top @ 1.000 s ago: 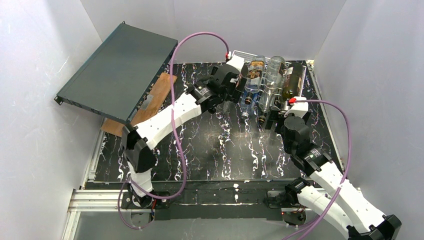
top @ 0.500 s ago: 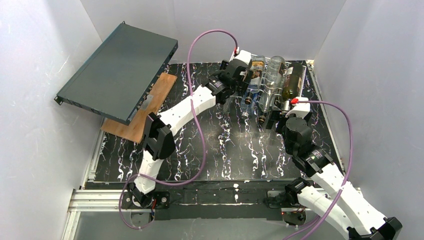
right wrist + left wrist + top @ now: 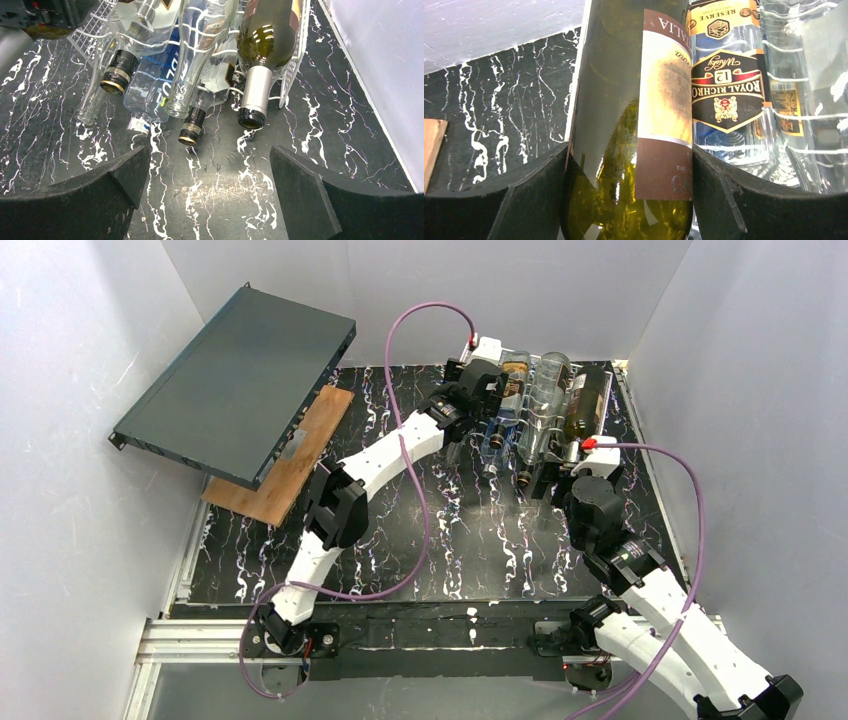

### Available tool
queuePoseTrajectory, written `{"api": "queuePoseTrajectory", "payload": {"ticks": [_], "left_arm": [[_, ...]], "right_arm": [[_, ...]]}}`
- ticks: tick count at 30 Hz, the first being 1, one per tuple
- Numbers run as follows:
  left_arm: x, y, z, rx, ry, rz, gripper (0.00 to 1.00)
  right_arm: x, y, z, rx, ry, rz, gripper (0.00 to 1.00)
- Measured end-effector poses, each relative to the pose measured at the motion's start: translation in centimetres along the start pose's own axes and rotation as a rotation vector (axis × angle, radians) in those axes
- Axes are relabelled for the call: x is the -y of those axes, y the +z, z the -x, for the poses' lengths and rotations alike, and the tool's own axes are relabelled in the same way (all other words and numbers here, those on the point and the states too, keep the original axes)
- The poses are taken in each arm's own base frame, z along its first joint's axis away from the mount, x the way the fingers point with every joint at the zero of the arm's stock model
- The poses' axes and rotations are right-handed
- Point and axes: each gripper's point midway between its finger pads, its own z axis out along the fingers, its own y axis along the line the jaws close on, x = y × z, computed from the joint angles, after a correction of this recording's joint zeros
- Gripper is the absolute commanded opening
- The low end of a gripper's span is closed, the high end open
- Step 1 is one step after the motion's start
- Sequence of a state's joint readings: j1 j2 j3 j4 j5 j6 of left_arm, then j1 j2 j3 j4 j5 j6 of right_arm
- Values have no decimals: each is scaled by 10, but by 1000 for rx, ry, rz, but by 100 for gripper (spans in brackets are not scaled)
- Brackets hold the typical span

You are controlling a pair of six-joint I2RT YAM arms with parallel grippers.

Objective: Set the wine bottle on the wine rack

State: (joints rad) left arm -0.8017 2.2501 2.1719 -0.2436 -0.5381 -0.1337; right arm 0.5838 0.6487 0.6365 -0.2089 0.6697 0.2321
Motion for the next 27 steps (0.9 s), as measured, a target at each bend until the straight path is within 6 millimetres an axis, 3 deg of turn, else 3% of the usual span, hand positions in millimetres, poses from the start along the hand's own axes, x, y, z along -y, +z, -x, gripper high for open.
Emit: {"api": "queuePoseTrajectory", "payload": {"ticks": [10,15,20,27], "left_arm": [[2,40,-27,-23,-56,7,0],[-2,56,-29,-11,-84,16,0],[-1,60,-30,-6,-93,9,0],[1,61,-20,21,-116,-17,39]], "right_arm": [[1,-2,3,13,10,2,98],[1,-2,3,14,10,3,98],[2,-2,-1,7,5,1,98],[2,-2,-1,6,5,1,99]]}}
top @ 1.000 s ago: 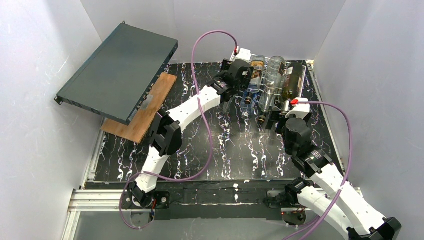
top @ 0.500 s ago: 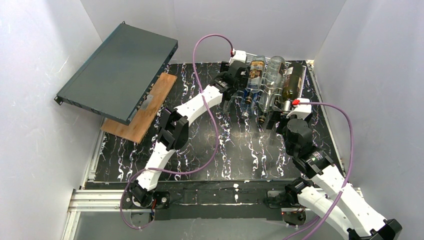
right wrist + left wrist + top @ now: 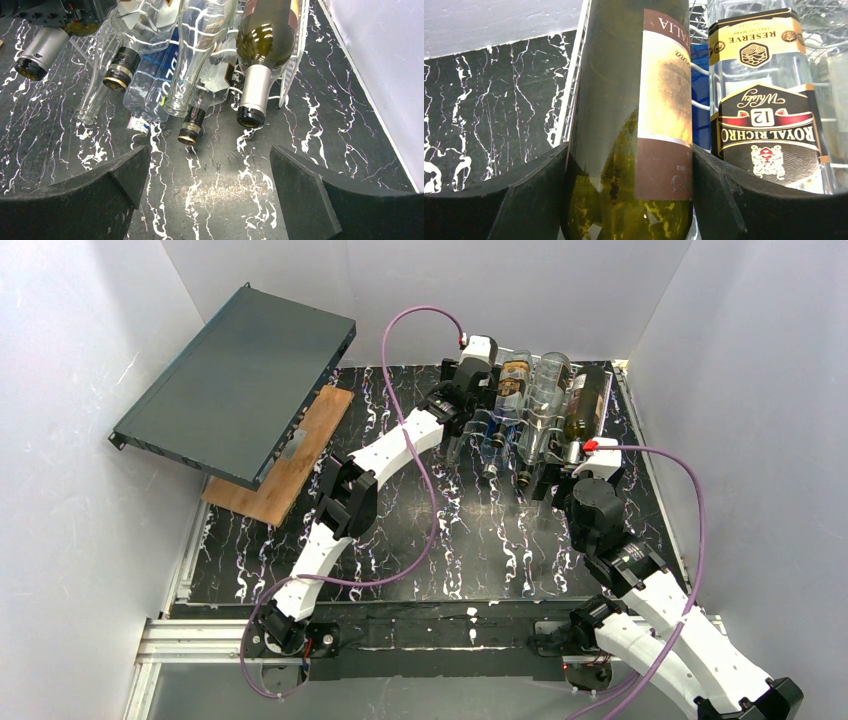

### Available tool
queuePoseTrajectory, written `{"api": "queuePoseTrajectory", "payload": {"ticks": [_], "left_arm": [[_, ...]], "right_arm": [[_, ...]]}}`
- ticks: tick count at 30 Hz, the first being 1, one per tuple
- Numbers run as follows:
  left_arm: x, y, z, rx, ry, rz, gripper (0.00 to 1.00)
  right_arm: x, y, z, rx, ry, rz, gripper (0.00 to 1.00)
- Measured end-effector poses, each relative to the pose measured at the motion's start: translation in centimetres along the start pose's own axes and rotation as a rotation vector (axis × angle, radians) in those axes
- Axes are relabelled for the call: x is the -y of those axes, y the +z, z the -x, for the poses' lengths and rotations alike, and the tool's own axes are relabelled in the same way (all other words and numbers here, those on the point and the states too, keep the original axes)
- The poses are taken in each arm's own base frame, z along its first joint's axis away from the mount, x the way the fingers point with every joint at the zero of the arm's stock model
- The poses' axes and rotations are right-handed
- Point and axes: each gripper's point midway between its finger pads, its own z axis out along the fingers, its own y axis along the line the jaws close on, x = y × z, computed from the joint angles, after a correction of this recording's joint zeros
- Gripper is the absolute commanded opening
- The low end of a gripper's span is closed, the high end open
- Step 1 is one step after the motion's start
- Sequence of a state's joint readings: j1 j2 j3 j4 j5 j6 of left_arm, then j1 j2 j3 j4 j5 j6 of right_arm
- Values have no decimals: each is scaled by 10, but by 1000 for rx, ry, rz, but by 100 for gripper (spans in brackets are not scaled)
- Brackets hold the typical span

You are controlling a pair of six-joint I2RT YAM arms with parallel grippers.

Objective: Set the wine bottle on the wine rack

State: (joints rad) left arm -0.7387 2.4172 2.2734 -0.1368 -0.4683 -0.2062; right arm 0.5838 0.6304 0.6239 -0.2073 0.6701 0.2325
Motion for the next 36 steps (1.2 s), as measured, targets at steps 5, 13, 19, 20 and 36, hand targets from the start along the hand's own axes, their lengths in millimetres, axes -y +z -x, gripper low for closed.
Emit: {"api": "queuePoseTrajectory", "payload": {"ticks": [5,13,19,20,36], "left_arm": [[1,1,3,6,-9,-11,64],[1,1,0,-10,-17,-28,79],[-1,1,18,20,-64,-45,90],[0,1,25,34,-77,-51,92],[-4,-13,25,-40,-94,-103,98]], "right_arm": [[0,0,0,0,0,0,98],[0,0,0,0,0,1,98],[0,0,0,0,0,1,98],[0,0,0,0,0,1,98],[-17,2,2,-35,-7,74,98]]}}
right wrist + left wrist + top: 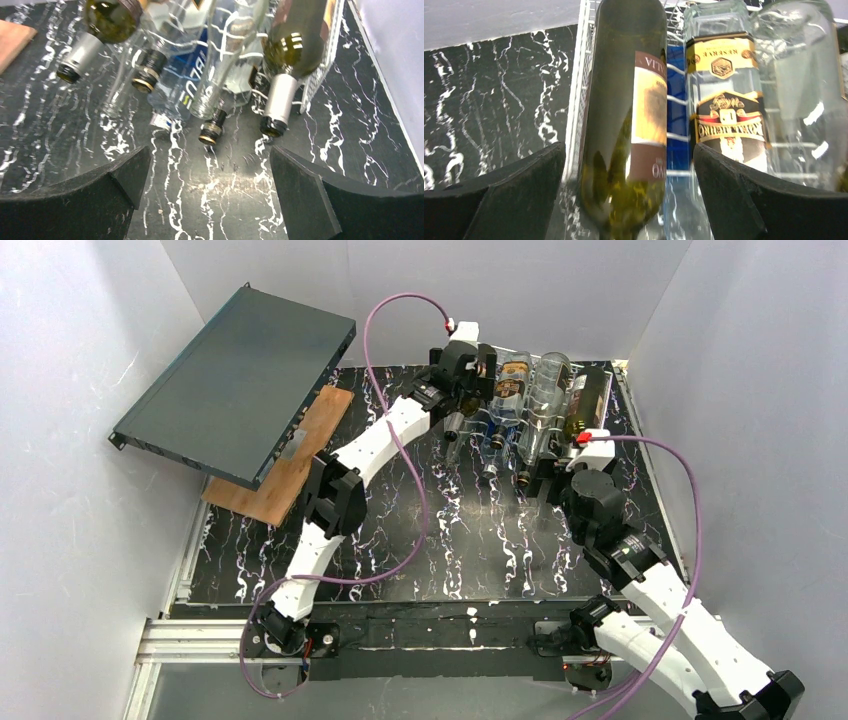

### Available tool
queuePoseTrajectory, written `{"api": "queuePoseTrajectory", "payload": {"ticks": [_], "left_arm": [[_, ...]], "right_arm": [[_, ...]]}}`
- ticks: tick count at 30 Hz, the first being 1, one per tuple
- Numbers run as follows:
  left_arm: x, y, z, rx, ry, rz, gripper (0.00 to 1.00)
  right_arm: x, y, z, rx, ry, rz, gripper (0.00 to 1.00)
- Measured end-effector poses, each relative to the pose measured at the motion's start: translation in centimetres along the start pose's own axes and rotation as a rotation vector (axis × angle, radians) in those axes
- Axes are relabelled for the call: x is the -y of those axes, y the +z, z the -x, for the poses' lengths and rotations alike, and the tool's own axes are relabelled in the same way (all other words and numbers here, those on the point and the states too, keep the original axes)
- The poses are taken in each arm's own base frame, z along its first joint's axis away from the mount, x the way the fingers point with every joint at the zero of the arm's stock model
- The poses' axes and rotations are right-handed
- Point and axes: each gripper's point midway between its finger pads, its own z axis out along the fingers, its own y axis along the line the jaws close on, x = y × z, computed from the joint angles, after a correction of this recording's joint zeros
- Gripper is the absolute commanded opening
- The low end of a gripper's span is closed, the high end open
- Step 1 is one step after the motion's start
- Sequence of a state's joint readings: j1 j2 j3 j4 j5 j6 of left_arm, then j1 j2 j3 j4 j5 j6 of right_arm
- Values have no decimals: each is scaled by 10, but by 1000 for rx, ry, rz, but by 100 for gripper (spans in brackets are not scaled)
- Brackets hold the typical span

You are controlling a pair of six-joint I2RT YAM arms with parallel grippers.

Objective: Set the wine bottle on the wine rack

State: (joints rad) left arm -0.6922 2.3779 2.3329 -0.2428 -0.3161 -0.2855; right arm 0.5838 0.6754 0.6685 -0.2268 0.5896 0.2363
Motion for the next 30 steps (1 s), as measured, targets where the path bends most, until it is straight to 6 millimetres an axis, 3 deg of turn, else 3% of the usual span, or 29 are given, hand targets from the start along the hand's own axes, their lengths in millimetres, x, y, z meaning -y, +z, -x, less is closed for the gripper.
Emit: {"api": "queuePoseTrajectory", "payload": {"ticks": [3,5,8,10,13,18,25,30], "left_arm": [[-2,-29,12,-21,10,-20,98],[-3,-55,31,-11,9,-36,98],[-7,-107,70,38,1,-65,98],[-13,-153,98,88,-7,-86,98],[-28,-215,119,149,-23,-104,98],[-56,-300,122,220,-48,-125,98],[-95,-390,112,318,-54,-123,98],[-129,-459,115,444,-65,-98,98]], "right_arm": [[-8,-3,18,16,9,36,98],[-14,-6,36,43,24,58,98],[-16,-12,58,78,43,72,98],[-17,-16,71,98,54,77,98],[-17,-21,80,108,51,82,99],[-17,-32,103,135,32,100,98],[-6,-59,148,241,47,95,98],[7,-74,171,300,65,57,98]]}}
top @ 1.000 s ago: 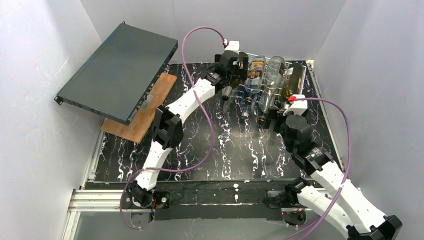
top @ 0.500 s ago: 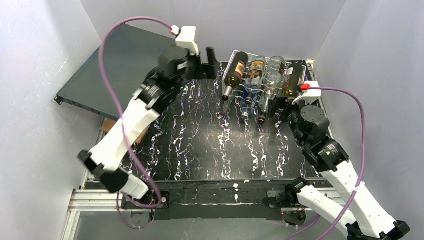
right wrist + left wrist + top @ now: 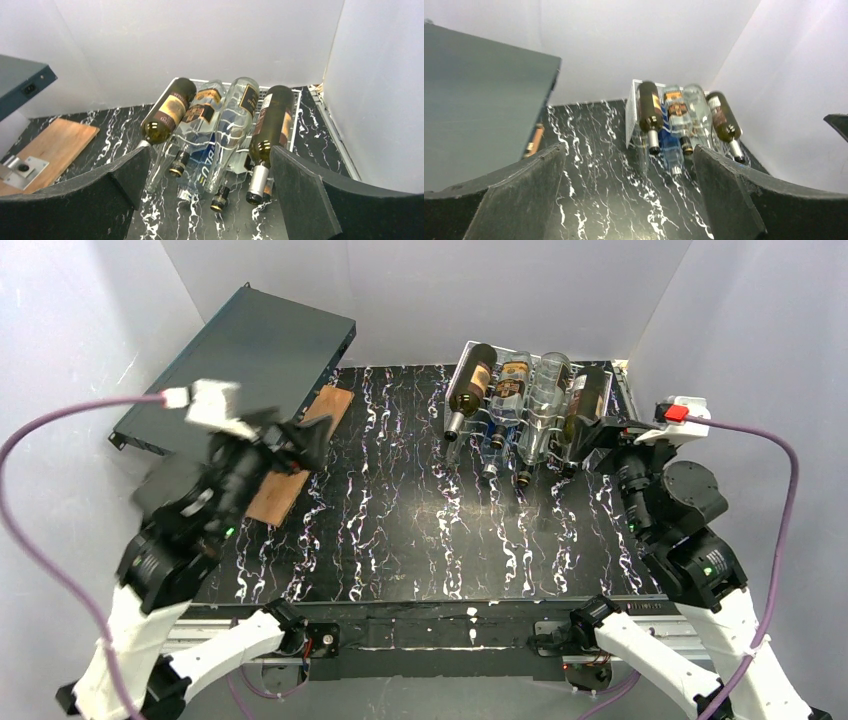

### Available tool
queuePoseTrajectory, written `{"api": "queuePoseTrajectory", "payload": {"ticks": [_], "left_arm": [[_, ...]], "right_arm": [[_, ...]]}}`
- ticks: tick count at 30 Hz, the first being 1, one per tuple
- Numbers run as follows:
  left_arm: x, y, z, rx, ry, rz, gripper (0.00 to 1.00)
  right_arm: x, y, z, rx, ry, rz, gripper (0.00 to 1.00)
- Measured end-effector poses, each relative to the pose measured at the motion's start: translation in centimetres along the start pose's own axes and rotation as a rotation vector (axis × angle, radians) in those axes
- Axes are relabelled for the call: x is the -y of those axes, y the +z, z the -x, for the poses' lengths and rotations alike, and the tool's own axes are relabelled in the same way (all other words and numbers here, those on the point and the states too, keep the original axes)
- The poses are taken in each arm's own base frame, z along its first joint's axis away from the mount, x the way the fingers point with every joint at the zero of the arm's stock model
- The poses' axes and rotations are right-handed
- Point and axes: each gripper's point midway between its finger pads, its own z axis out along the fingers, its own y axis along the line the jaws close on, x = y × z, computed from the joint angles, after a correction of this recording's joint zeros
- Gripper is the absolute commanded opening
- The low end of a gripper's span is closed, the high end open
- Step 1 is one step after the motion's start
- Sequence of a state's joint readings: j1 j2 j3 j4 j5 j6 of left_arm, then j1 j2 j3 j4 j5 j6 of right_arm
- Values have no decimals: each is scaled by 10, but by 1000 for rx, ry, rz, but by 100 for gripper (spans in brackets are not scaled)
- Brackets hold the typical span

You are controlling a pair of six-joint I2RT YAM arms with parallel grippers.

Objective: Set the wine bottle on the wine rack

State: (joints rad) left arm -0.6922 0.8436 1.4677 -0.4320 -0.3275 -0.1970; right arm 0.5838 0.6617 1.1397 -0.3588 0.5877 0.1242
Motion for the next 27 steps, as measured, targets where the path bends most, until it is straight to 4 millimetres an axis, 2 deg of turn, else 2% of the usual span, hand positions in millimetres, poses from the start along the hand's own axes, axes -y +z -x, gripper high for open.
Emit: {"api": "queuePoseTrajectory", "payload": {"ticks": [6,7,8,10,15,27], "left_arm": [[-33,-75,43,183,-23,45,98],[-34,-76,43,185,-23,46,98],[-41,-92,50,223,-28,60,98],[-48,-102,53,242,-25,75,98],[-58,-113,51,241,-11,107,98],[-63,-118,44,228,-8,120,98]], "right_arm": [[9,-9,27,45,17,-35,98],[11,-11,32,52,20,-39,98],[12,-13,37,61,25,-43,98],[15,-16,47,77,31,-53,98],[19,-21,57,94,36,-67,98],[33,-32,61,92,35,-111,98]]}}
